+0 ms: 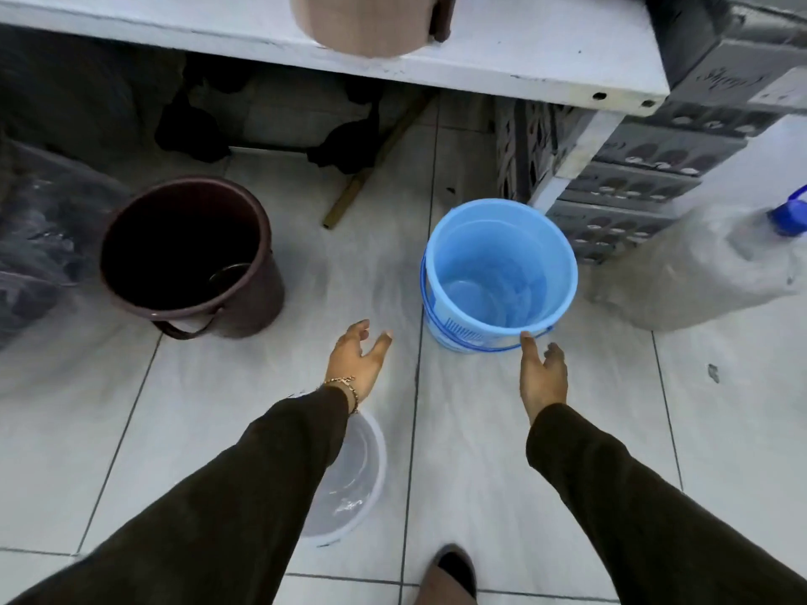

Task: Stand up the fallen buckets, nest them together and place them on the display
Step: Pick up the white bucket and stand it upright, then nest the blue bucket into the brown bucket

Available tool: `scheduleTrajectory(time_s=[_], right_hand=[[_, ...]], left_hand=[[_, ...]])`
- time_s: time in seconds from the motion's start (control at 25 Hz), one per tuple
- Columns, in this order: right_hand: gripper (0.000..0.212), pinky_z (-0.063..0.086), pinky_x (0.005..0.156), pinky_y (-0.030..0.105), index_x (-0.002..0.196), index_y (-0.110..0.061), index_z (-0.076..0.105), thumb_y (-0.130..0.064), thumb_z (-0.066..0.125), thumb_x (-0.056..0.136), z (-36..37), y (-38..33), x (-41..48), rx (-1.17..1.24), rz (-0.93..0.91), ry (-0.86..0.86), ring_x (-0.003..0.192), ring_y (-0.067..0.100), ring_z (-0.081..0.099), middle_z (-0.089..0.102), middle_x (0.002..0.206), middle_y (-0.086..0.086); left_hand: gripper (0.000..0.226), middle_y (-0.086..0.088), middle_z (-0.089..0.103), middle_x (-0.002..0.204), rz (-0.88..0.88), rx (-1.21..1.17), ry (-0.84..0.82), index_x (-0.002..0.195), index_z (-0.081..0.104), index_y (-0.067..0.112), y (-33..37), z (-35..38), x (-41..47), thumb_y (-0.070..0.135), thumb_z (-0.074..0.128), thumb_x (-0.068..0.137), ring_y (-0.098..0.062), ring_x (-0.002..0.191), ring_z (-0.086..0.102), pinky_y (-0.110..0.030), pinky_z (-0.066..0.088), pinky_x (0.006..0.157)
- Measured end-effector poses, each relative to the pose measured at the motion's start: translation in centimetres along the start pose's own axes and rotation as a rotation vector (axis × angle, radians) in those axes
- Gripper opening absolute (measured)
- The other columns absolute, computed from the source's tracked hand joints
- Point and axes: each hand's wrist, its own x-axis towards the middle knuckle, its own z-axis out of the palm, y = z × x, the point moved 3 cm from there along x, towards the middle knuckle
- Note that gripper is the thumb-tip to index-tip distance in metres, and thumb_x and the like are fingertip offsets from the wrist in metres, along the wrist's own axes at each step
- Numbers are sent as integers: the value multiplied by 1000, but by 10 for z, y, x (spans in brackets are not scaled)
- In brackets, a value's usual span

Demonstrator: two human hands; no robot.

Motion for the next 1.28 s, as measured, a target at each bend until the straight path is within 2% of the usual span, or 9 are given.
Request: scheduleTrajectory(time_s=[0.12,0.28,0.48,0.56,0.64,0.72,0.96,1.08,1.28], right_hand=[[75,38,110,42,146,-5,33,-49,57,90,-2,-12,67,11,83,-26,131,35,47,48,145,14],[42,51,95,49,126,-3,49,-28,51,92,9,-6,113,-39,109,-88,107,39,62,62,125,21],[31,61,70,51,123,-7,46,-11,44,92,-2,-27,71,111,187,-118,92,42,66,56,120,19],[27,62,69,52,122,-12,46,-11,46,95,-11,-44,40,93,134,-186,95,39,67,55,123,16],[23,62,71,52,121,-17,45,-13,47,98,-10,-75,1,75,71,-236,98,38,66,55,122,13],[22,62,72,51,120,-19,45,-14,47,99,-6,-104,-37,75,11,-281,98,36,67,56,120,11],[17,63,70,45,106,-31,49,-15,48,99,51,-205,-164,-47,-252,-388,95,26,67,60,102,-2],[19,63,69,45,112,-27,47,-14,48,99,105,-243,-213,-83,-301,-453,92,26,67,61,100,-1],[26,63,70,48,123,-20,50,-15,51,97,218,-267,-239,-108,-294,-530,94,26,68,63,105,3]], left_hand=[[81,-10,33,158,-131,-98,-102,153,23,17,43,66,37,57,52,89,-29,142,37,-37,30,114],[75,-11,38,153,-235,-162,-136,154,14,13,57,121,62,45,49,96,-30,140,39,-30,33,106],[110,-18,32,156,-306,-283,63,154,-13,19,51,99,43,34,71,84,-33,139,41,-35,33,112],[107,-17,45,147,-279,-392,163,154,-1,25,59,65,26,16,76,80,-34,123,55,-40,48,100],[75,-15,59,129,-251,-536,221,138,35,24,74,16,8,1,74,78,-33,100,66,-38,61,70],[52,-13,63,117,-225,-584,259,120,50,18,87,-23,-15,-4,72,78,-31,92,70,-36,62,57],[43,-4,65,99,-170,-751,472,112,54,15,111,-170,-96,-6,72,78,-21,80,70,-32,61,54],[46,-1,65,101,-142,-810,561,113,54,20,111,-246,-118,-5,73,78,-21,83,70,-34,62,56],[50,-12,66,113,-185,-844,628,121,54,9,79,-340,-83,0,76,78,-23,86,71,-35,63,57]])
